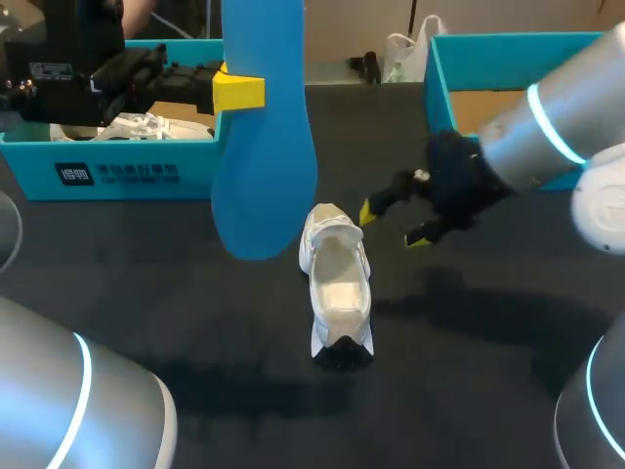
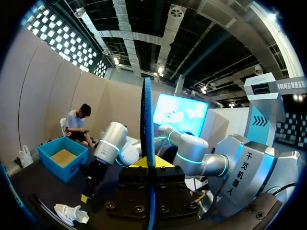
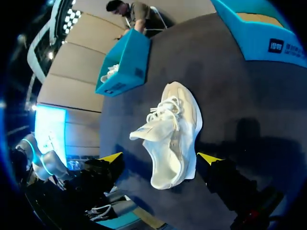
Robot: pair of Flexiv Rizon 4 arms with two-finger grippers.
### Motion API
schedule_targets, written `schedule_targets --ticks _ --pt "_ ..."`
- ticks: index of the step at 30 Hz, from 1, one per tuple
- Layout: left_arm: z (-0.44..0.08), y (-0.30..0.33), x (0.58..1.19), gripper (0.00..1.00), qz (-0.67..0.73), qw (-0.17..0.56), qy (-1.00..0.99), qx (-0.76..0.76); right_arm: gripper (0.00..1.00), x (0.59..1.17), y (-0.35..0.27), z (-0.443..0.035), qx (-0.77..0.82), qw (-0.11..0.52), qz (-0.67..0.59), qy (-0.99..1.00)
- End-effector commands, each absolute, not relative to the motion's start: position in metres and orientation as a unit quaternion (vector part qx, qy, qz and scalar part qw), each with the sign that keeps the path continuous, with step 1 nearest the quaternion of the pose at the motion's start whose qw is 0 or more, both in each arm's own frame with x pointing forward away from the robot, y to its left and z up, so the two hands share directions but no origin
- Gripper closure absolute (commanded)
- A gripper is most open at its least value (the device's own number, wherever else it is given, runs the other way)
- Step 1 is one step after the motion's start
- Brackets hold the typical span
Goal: Take the shoe out of the shoebox, open the shoe tongue, remove and reinsert the insole, then place the shoe into the shoebox
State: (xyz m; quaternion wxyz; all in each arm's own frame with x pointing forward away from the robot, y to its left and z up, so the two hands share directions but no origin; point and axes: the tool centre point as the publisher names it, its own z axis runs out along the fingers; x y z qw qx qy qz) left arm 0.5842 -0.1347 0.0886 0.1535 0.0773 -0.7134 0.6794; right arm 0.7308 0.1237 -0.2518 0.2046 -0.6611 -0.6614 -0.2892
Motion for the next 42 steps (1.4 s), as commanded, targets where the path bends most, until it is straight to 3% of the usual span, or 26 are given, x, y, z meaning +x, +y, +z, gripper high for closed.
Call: schedule_targets --ticks 1,7,11,19,30,42 --pt "0.089 -0.136 0.585 1.0 0.679 0.154 -0.713 0.076 0.0 0.714 0.101 -0.246 -0.641 0.265 -0.381 -0.611" --pt "0.089 -0.136 0.585 1.0 0.679 0.154 -0.713 0.076 0.0 0.714 0.101 -0.246 -0.641 0.265 -0.381 -0.611" --pt "0.089 -0.136 0.585 1.0 0.679 0.154 -0.713 0.076 0.0 0.729 0.11 -0.222 -0.598 0.313 -0.438 -0.594" --pt "0.089 -0.136 0.585 1.0 0.679 0.154 -0.713 0.076 0.0 0.752 0.108 -0.176 -0.617 0.374 -0.438 -0.536" --pt "0.089 -0.136 0.585 1.0 0.679 0.154 -0.713 0.076 0.0 0.753 0.109 -0.173 -0.623 0.378 -0.423 -0.538" --pt "0.089 -0.136 0.585 1.0 0.679 0.154 -0.713 0.076 0.0 0.765 0.126 -0.126 -0.587 0.452 -0.461 -0.488"
